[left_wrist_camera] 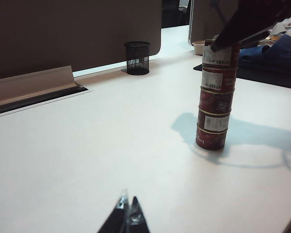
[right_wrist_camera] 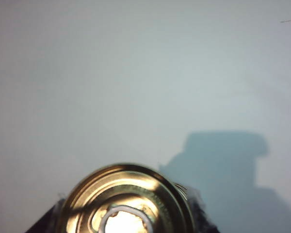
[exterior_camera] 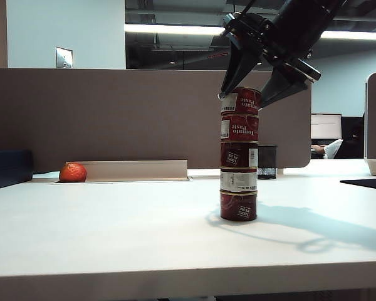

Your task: Take a can of tomato sauce from the stacked ones and place it on the table.

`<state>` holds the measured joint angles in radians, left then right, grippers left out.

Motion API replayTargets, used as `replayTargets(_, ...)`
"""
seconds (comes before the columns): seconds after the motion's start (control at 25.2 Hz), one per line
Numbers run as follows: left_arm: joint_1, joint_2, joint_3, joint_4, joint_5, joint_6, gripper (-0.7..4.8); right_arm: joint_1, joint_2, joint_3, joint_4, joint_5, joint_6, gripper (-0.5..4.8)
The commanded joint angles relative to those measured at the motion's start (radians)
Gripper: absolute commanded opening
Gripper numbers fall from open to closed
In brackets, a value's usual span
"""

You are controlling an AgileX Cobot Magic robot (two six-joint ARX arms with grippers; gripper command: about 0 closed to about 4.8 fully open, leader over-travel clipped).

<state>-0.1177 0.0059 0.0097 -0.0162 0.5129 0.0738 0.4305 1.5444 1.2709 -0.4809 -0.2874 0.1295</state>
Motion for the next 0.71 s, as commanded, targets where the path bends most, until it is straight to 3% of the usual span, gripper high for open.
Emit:
replayTargets(0.04, 0.001, 0.000, 0.003, 0.010, 0.004, -0.003, -0.06, 0.001, -0.004, 0.005, 0.006, -0.003, -0.003, 2.60)
replayTargets(0.71, 0.001, 0.000, 0.003, 0.009, 0.004, -0.003, -0.06, 0.001, -0.063, 0.011, 0.017, 0.002, -0.010, 2.60)
